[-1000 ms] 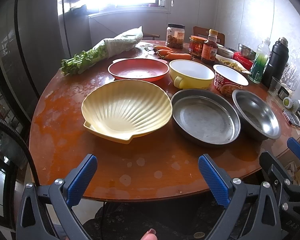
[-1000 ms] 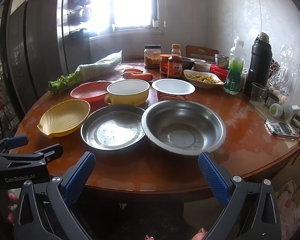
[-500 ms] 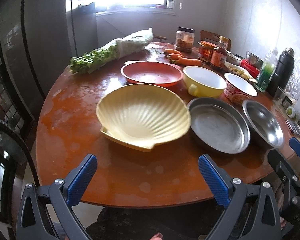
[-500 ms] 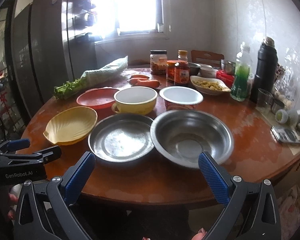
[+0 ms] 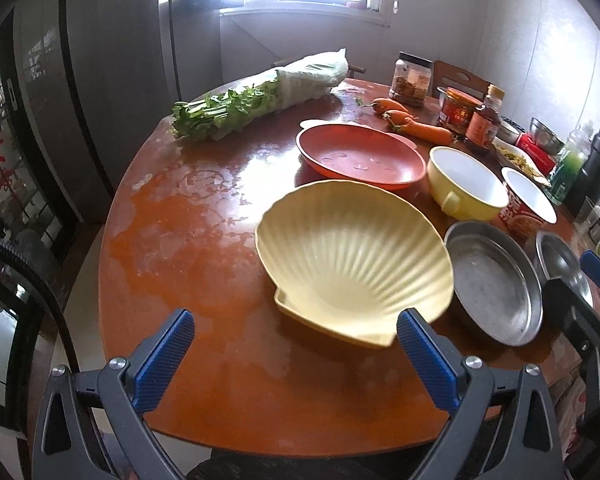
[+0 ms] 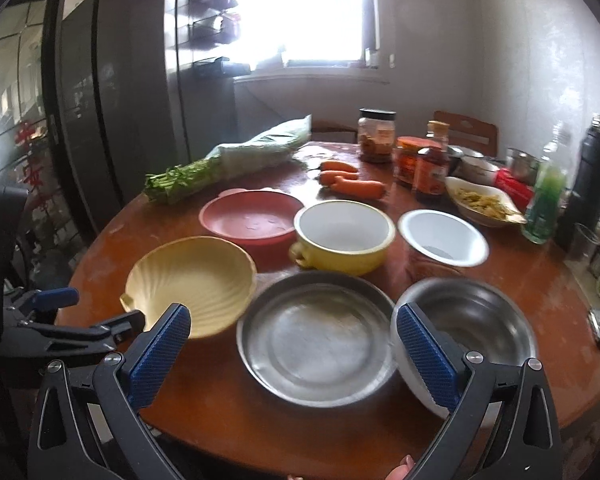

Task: Organize plates and bowls
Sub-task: 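Reach the left tool to the yellow shell dish and grip its rim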

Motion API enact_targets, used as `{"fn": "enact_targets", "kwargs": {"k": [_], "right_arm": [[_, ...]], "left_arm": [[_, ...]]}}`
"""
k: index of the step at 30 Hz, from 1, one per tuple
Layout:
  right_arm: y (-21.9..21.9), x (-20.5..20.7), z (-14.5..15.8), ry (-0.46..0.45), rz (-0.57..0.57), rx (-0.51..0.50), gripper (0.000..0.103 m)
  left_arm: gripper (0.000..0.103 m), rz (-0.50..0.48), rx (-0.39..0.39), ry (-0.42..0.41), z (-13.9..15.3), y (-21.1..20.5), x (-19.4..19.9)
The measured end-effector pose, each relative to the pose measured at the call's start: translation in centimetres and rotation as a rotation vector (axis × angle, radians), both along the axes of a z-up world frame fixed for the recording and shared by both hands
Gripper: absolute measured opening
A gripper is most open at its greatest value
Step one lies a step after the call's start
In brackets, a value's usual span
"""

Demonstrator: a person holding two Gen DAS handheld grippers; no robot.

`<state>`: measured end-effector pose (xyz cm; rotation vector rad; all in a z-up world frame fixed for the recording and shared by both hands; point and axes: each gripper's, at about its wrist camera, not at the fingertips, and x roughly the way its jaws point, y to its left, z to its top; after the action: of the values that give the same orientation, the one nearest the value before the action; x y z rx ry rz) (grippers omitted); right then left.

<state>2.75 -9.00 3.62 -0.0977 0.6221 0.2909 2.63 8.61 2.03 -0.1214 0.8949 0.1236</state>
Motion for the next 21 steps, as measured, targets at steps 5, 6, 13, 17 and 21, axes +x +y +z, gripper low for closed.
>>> {"fn": "enact_targets", "kwargs": {"k": [5, 6, 13, 17, 21], "right_arm": [[2.1, 2.9, -0.3, 0.071, 0.067, -0.022, 0.103], [2.6, 3.6, -0.5, 0.089, 0.081, -0.029, 0.103], [4.5, 7.5, -1.4, 0.154, 0.11, -0.068, 0.103], [5.4, 9.0, -2.2, 0.194, 0.14, -0.092, 0.102], [6.4, 9.8, -3.0, 0.201, 0.163, -0.13, 0.095]], "left_arm": [[0.102, 0.014, -0.02, 0.035, -0.4, 1.6, 1.8], [0.102, 0.02, -0.02, 0.043, -0.5, 1.9, 2.1], [0.102, 0.037, -0.039, 0.077, -1.2, 3.6, 3.9], [0.099, 0.034, -0.048, 0.096, -1.5, 4.0, 4.9], [0.095, 0.022, -0.056, 0.107, -1.7, 4.1, 5.4]]}}
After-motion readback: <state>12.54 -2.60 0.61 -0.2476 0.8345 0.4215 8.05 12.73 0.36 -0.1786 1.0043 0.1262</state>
